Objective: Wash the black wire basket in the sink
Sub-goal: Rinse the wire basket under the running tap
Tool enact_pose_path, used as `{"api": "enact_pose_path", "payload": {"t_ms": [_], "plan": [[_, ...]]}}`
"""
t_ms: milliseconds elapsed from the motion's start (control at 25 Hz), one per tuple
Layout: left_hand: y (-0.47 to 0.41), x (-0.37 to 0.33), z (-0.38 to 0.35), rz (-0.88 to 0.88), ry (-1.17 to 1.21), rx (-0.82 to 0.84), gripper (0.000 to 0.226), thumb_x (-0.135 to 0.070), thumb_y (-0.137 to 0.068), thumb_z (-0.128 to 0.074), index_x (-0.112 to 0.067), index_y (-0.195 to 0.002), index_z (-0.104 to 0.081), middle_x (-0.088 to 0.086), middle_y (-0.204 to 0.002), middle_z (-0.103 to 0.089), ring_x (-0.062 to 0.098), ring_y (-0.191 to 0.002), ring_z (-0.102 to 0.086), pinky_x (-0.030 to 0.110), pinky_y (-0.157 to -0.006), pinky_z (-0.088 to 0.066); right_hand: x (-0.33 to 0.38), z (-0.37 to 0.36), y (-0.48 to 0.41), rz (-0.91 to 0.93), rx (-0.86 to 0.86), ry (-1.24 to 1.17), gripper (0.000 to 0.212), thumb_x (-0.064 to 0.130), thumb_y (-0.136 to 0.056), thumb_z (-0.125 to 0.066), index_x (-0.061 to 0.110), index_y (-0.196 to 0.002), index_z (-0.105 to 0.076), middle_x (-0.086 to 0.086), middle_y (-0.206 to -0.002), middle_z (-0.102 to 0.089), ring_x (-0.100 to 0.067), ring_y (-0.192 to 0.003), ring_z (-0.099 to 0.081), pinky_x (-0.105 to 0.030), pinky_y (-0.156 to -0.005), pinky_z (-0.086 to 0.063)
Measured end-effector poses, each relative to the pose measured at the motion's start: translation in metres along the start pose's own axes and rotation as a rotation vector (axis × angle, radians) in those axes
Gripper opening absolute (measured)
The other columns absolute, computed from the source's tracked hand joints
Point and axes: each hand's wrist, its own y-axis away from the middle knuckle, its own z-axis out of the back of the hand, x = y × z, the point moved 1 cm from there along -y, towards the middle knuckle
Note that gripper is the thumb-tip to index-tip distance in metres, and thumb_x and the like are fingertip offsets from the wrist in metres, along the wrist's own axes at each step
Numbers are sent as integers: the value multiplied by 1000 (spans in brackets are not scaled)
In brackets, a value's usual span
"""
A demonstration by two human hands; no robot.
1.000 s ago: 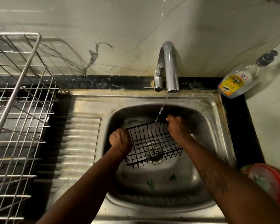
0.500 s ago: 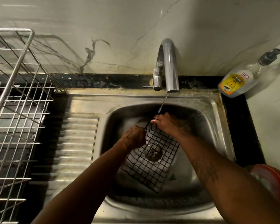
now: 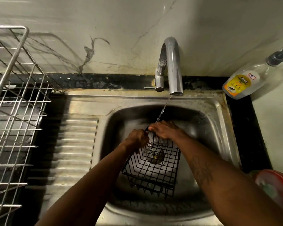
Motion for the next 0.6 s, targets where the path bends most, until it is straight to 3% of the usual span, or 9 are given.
{"api": "enact_pose_path", "payload": {"t_ms": [120, 240, 320, 400, 520, 600], "plan": [[-4, -7, 2, 134, -7, -39, 17, -20, -93, -52, -8, -90, -64, 11, -91, -67, 28, -68, -71, 33, -57, -61, 3, -7, -3, -7, -90, -53, 46, 64, -95, -27, 43, -115, -64, -1, -113, -68, -29, -102, -64, -38, -82, -49], [0, -19, -3, 126, -84, -125, 9, -23, -89, -57, -16, -92, -62, 4, -88, -61, 26, -80, -68, 34, -69, -59, 7, -9, -2, 21, -94, -140, 32, 51, -99, -35, 43, -115, -62, 1, -107, -69, -26, -97, -65, -34, -75, -46], [3, -17, -5, 110, -117, -247, 11, -25, -88, -57, -17, -85, -63, 0, -79, -59, 23, -75, -62, 28, -62, -49, 0, 2, 4, 4, -48, -237, 28, 42, -103, -41, 41, -117, -65, 4, -107, -69, -21, -98, -63, -36, -82, -48], [4, -10, -5, 130, -104, -327, 13, -21, -86, -54, -15, -75, -59, 0, -71, -58, 20, -67, -61, 25, -54, -43, -19, 13, 8, -22, -7, -338, 27, 31, -105, -47, 28, -118, -71, 1, -105, -73, -18, -98, -66, -40, -93, -50], [3, -14, 1, 137, -78, -286, 18, -24, -89, -51, -14, -76, -58, 4, -75, -58, 19, -67, -56, 25, -56, -41, -38, 17, 9, -57, -10, -370, 26, 26, -105, -50, 18, -109, -75, 0, -93, -75, -16, -90, -68, -41, -93, -54], [0, -16, 3, 142, -51, -283, 21, -27, -91, -51, -14, -74, -56, 4, -74, -55, 21, -71, -55, 25, -58, -39, -35, 9, 4, -100, -7, -334, 22, 26, -104, -52, 22, -110, -72, -1, -101, -71, -18, -99, -64, -42, -96, -50]]}}
